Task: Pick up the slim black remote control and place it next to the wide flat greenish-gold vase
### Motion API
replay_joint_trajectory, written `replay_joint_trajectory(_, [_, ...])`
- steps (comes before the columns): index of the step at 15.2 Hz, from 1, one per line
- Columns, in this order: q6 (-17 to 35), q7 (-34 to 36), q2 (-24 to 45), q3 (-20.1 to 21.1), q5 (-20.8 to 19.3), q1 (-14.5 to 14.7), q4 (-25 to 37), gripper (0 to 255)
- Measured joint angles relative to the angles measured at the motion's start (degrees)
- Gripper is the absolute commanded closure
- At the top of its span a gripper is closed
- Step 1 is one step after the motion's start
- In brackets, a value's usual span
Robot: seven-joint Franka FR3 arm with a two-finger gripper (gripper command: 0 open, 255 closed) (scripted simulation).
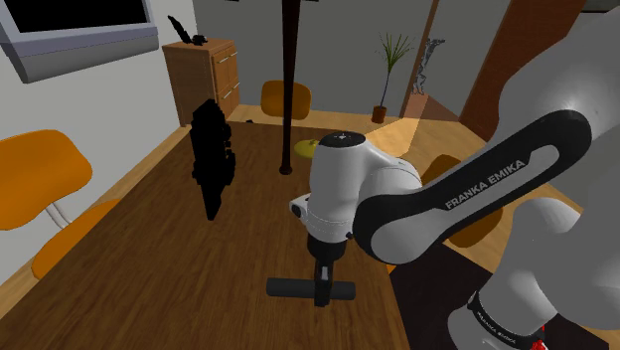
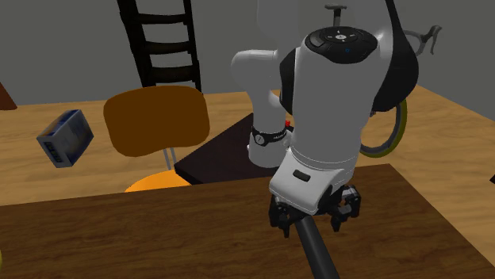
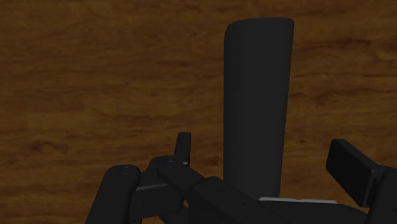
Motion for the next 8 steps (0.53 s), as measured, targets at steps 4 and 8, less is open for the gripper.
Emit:
replay_joint_trajectory(4, [0.78,0.01,0.50,0.07,-0.02,0.00,-0.26,0])
replay_joint_trajectory(8, [0.83,0.01,0.54,0.08,-0.02,0.00,-0.27,255])
